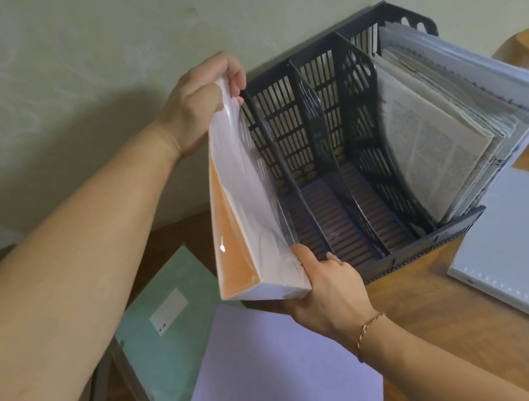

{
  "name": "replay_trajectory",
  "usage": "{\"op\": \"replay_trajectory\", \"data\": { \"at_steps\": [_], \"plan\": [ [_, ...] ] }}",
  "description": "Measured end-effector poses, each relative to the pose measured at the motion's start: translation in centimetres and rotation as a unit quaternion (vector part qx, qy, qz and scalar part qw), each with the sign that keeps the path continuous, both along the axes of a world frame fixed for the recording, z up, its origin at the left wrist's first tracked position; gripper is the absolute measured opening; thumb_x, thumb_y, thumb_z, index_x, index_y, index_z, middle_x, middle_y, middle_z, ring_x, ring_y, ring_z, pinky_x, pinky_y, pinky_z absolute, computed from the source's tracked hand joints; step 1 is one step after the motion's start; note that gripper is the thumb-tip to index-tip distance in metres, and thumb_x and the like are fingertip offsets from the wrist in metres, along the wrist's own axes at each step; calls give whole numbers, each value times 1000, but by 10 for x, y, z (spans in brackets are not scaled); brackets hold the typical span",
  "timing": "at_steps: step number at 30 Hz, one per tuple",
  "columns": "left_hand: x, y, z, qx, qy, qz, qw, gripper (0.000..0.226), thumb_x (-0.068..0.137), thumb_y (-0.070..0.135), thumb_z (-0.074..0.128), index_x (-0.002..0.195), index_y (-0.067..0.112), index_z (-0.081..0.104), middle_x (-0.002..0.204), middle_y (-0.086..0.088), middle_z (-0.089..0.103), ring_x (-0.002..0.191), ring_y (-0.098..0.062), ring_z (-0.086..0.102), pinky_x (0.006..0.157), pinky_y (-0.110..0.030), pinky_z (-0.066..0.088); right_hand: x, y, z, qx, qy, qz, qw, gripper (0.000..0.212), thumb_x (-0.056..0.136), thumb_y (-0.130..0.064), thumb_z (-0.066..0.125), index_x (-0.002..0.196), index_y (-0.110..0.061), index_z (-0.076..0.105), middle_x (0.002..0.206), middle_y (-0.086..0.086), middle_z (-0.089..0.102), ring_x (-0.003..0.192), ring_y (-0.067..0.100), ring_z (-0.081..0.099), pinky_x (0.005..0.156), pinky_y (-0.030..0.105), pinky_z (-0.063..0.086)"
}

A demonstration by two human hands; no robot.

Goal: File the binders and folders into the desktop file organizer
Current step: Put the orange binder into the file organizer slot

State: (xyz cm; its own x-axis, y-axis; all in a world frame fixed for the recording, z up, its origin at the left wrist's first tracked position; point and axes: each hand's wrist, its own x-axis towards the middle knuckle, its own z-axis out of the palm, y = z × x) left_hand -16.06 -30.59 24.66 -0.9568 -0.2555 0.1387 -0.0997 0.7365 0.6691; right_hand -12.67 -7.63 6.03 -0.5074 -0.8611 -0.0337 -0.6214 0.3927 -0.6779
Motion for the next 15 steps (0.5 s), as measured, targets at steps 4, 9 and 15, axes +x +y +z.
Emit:
{"op": "replay_trajectory", "data": {
  "at_steps": [4, 9, 15],
  "plan": [
    [3, -7, -12, -92, -57, 24, 994, 26, 70, 20, 36, 90, 17, 53, 90, -5, 52, 89, -23, 46, 84, -30, 39, 4, 7, -10, -2, 8, -27, 1000, 59, 80, -41, 58, 133, -24, 37, 94, 3, 69, 94, 30, 62, 98, 39, 46],
    [6, 2, -17, -120, 13, 92, 988, 34, 74, 16, 37, 94, 2, 60, 87, -6, 54, 81, -11, 42, 69, -12, 35, -18, 11, -22, -1, -56, 57, 997, 79, 76, -48, 68, 139, -32, 23, 96, 3, 68, 86, 26, 66, 74, 41, 57],
    [10, 10, -15, -310, 80, 217, 922, 36, 83, 38, 37, 95, 16, 62, 91, 5, 60, 86, -15, 56, 70, -28, 41, -66, 34, -25, -30, 226, 194, 954, 59, 78, -41, 73, 129, -21, 52, 105, 2, 71, 113, 28, 59, 106, 50, 35]
  ]
}}
